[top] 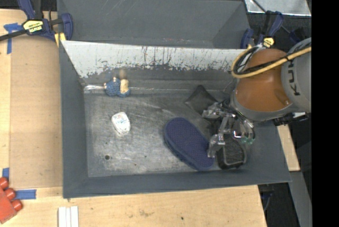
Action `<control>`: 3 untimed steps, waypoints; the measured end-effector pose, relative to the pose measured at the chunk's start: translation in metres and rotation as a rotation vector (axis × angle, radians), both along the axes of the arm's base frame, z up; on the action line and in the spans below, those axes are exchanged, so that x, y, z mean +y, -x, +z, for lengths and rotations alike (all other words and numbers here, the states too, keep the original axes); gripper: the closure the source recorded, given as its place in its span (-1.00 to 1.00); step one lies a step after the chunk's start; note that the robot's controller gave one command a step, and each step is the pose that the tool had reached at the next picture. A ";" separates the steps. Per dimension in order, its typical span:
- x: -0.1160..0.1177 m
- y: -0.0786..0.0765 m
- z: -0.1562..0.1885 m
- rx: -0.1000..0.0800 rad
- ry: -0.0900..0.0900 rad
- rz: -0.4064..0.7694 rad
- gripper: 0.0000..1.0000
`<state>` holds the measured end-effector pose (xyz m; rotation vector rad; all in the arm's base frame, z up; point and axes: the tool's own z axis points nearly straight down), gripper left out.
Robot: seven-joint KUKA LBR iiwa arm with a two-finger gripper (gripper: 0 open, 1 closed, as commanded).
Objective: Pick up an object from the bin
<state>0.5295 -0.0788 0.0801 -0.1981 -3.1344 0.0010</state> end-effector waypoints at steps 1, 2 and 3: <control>0.089 0.028 -0.002 -0.035 0.006 0.104 -1.00; 0.134 0.016 0.012 -0.015 0.000 0.252 -1.00; 0.133 0.019 0.011 -0.002 0.001 0.252 1.00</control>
Offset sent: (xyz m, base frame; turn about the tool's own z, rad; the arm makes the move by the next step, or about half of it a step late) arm -0.0379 0.0900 -0.0101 -0.1007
